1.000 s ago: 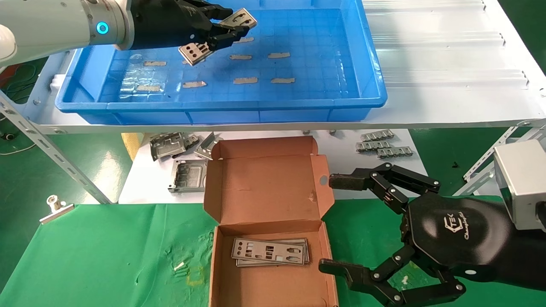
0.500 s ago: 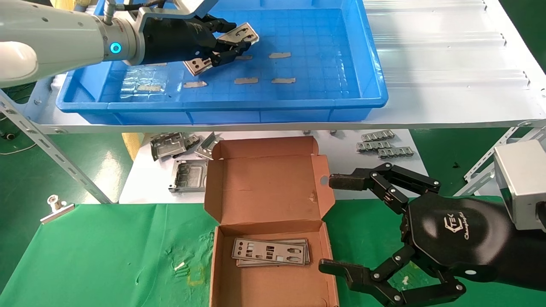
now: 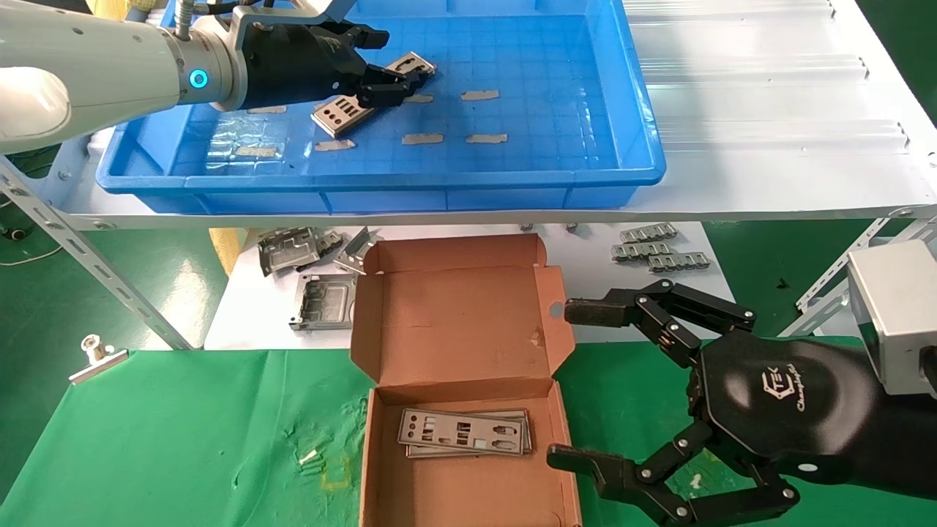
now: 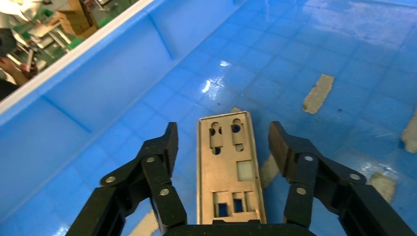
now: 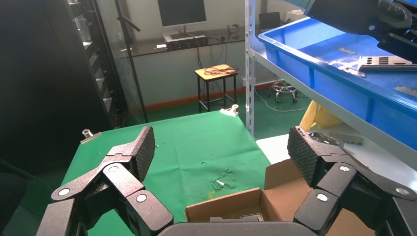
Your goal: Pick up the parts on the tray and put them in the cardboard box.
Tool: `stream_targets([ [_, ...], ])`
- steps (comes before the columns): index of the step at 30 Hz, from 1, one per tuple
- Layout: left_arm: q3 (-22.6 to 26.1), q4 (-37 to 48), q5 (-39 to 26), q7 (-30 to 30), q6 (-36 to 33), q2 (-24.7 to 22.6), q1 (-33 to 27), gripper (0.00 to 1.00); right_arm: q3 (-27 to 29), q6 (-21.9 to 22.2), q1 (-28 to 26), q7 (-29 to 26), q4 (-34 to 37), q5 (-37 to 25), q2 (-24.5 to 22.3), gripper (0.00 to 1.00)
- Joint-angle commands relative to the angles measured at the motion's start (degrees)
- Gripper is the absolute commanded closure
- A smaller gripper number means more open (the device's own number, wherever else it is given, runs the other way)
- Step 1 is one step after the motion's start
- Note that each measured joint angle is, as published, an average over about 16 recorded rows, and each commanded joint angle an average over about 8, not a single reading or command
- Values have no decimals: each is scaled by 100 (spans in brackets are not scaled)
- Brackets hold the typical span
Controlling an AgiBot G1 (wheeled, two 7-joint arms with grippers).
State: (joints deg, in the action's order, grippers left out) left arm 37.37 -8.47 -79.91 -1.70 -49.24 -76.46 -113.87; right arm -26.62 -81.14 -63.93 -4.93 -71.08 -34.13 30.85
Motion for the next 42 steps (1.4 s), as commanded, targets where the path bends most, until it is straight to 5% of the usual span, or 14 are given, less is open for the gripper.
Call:
stream_targets([
  [1, 2, 78, 13, 26, -64, -9, -38, 36, 0, 0, 0, 0, 0, 0, 0, 0],
  [5, 23, 210, 14, 220, -121, -30, -90, 86, 0, 0, 0, 0, 0, 0, 0, 0],
  [7, 21, 251, 32, 311, -128, -34, -100, 100, 0, 0, 0, 0, 0, 0, 0, 0],
  [42, 74, 235, 132, 725, -124, 9, -106, 100, 0, 0, 0, 0, 0, 0, 0, 0],
])
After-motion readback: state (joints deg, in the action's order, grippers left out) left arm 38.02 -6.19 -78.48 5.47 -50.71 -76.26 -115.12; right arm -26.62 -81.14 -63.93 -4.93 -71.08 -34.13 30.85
